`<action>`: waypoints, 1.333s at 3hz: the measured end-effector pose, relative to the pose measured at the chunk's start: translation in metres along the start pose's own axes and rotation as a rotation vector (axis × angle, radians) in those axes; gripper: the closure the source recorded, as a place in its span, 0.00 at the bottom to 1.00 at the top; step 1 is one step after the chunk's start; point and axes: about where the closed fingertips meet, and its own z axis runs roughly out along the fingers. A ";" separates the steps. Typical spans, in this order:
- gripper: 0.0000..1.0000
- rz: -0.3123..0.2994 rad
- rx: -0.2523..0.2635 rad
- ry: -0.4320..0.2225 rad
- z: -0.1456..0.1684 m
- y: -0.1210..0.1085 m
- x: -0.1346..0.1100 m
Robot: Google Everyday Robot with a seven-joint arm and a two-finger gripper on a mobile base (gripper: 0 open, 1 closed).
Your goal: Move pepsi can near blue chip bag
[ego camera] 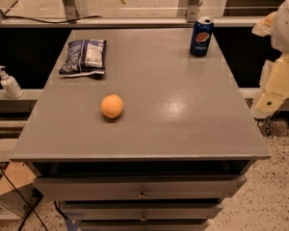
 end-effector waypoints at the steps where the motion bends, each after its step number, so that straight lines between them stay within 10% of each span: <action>1: 0.00 -0.003 0.022 -0.126 0.008 -0.032 -0.016; 2: 0.00 0.010 0.030 -0.255 0.026 -0.071 -0.032; 4: 0.00 0.058 -0.014 -0.270 0.043 -0.067 -0.033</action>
Offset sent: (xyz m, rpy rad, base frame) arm 0.1361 0.0176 0.0005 0.3766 -0.1458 0.0691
